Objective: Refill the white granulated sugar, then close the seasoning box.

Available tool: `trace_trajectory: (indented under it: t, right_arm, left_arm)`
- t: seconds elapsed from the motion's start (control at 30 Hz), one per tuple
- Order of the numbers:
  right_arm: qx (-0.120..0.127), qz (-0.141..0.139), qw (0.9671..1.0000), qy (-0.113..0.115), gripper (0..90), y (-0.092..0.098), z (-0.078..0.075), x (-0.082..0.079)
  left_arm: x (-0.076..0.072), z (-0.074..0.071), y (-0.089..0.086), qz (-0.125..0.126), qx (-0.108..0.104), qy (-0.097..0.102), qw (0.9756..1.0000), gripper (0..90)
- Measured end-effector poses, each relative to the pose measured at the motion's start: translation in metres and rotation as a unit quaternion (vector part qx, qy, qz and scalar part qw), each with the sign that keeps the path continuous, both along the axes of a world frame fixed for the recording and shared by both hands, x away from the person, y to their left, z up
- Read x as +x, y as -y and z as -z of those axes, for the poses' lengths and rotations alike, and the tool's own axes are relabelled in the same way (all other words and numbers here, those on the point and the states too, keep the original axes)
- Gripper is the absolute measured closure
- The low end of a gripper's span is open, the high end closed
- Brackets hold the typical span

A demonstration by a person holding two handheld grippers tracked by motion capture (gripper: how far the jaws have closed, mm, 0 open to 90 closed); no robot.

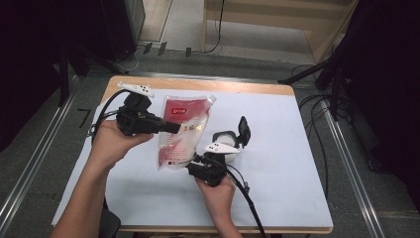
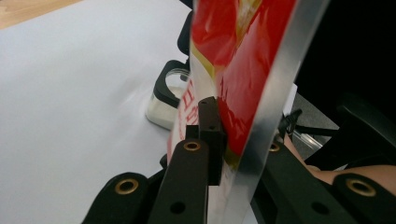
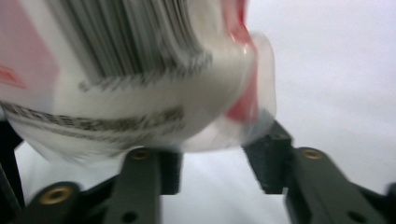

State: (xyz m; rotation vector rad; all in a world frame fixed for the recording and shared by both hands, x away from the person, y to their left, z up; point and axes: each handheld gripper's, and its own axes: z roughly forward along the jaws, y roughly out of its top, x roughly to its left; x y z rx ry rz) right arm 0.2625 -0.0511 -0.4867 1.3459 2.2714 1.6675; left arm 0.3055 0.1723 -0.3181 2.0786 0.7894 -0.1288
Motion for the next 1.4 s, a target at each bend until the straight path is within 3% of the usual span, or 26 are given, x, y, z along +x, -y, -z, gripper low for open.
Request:
trace_trajectory:
  t: [0.07,0.2,0.23,0.33,0.43,0.77,0.97,1.1,1.2,1.4]
  right_arm:
    - [-0.001,0.011,0.9999,0.001,62.3,0.004,0.000,0.002]
    - [-0.017,0.003,0.9998,0.008,62.4,0.003,0.001,0.003]
    - [-0.028,0.001,0.9995,0.012,62.4,0.000,0.001,0.002]
    - [-0.029,-0.001,0.9995,0.016,61.6,0.000,0.001,0.002]
    - [-0.038,-0.024,0.9986,0.028,59.9,-0.004,-0.002,0.002]
    - [-0.047,-0.060,0.9969,0.020,58.4,-0.005,0.001,0.004]
    - [-0.039,-0.074,0.9960,0.031,57.4,0.003,-0.007,0.008]
    - [-0.051,-0.088,0.9940,0.041,57.5,0.006,-0.013,0.011]
    - [-0.039,-0.102,0.9935,0.032,57.1,0.010,-0.013,0.015]
    - [-0.084,-0.114,0.9882,0.058,56.4,0.010,-0.013,0.012]
  left_arm:
    - [0.000,0.001,-0.001,0.000,-0.001,-0.001,1.0000,88.2]
    - [0.001,0.003,0.000,0.006,0.004,-0.001,1.0000,89.1]
    - [0.001,0.004,0.000,0.005,0.005,-0.001,1.0000,89.8]
    - [0.002,0.002,-0.002,-0.009,0.000,0.006,0.9999,90.0]
    - [0.002,0.001,-0.004,-0.012,-0.007,0.006,0.9999,90.0]
    - [0.003,-0.008,-0.023,-0.045,-0.022,0.032,0.9982,90.0]
    - [0.012,0.000,-0.028,-0.072,-0.001,0.035,0.9968,90.0]
    - [0.019,0.009,-0.029,-0.081,0.002,0.031,0.9963,90.0]
    - [0.024,0.014,-0.029,-0.082,-0.002,0.030,0.9962,90.0]
    - [0.035,0.022,-0.024,-0.090,-0.002,0.033,0.9954,90.0]
